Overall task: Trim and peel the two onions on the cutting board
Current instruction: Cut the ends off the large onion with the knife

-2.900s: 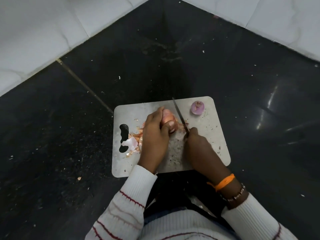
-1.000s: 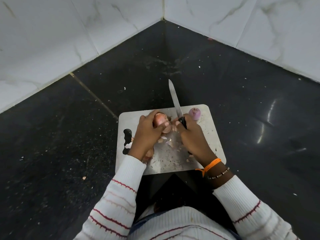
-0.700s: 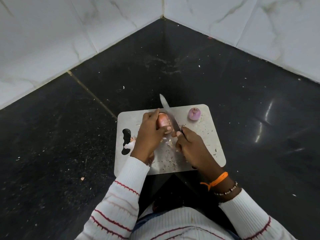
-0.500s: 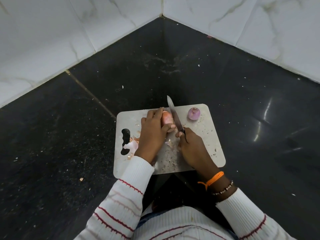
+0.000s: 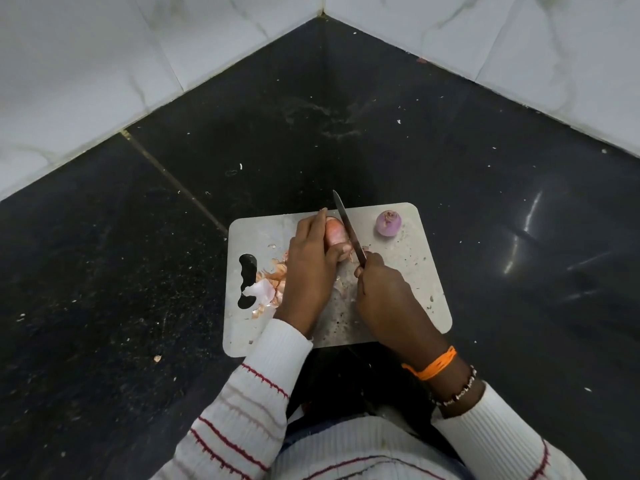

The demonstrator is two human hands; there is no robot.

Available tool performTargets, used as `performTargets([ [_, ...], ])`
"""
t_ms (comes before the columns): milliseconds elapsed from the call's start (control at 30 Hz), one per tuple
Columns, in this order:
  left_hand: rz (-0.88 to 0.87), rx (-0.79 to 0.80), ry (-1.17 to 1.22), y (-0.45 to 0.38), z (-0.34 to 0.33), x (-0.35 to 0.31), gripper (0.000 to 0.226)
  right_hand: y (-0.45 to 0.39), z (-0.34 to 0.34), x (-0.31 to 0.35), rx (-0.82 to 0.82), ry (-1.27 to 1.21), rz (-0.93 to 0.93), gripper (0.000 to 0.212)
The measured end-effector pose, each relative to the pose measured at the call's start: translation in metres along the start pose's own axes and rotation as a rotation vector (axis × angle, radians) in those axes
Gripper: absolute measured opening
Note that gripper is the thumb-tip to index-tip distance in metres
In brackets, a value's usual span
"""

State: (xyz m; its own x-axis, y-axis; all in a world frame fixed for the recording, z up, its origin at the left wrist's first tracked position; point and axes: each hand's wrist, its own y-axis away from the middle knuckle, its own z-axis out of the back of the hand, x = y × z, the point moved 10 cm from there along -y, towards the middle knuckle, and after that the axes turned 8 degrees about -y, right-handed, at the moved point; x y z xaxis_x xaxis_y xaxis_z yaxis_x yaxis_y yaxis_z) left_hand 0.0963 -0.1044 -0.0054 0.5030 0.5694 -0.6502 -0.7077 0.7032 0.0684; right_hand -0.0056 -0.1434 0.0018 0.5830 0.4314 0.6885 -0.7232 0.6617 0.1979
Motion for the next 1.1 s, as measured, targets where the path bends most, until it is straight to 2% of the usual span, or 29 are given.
performTargets([
  [167,-0.007,0.002,0.011,0.0,0.002,0.003,0.052,-0.009,-0.004,0.0,0.081,0.023,-0.023,0.02],
  [300,-0.026,0.006,0.017,0.001,-0.001,0.002,0.051,-0.012,-0.005,0.007,0.115,0.135,0.0,0.025],
  [433,-0.018,-0.03,0.035,0.001,0.0,0.002,0.047,-0.032,-0.006,0.009,0.15,0.088,-0.057,0.021],
  [500,0.006,-0.05,0.083,0.0,0.003,0.007,0.047,-0.022,-0.006,0.01,0.16,0.125,-0.023,0.023],
  [733,0.024,-0.045,0.106,-0.001,0.006,0.012,0.049,-0.035,-0.014,0.004,0.129,0.091,-0.102,0.02],
  [833,0.054,-0.039,0.144,-0.002,0.007,0.018,0.049,-0.014,-0.017,0.002,0.129,0.17,-0.097,0.037],
  [967,-0.023,-0.033,0.122,0.004,0.005,0.007,0.052,-0.034,-0.024,-0.012,0.107,0.098,-0.116,0.039],
  [1100,0.061,-0.032,0.153,0.002,0.008,0.014,0.049,-0.034,-0.027,-0.02,0.111,0.151,-0.077,0.036],
])
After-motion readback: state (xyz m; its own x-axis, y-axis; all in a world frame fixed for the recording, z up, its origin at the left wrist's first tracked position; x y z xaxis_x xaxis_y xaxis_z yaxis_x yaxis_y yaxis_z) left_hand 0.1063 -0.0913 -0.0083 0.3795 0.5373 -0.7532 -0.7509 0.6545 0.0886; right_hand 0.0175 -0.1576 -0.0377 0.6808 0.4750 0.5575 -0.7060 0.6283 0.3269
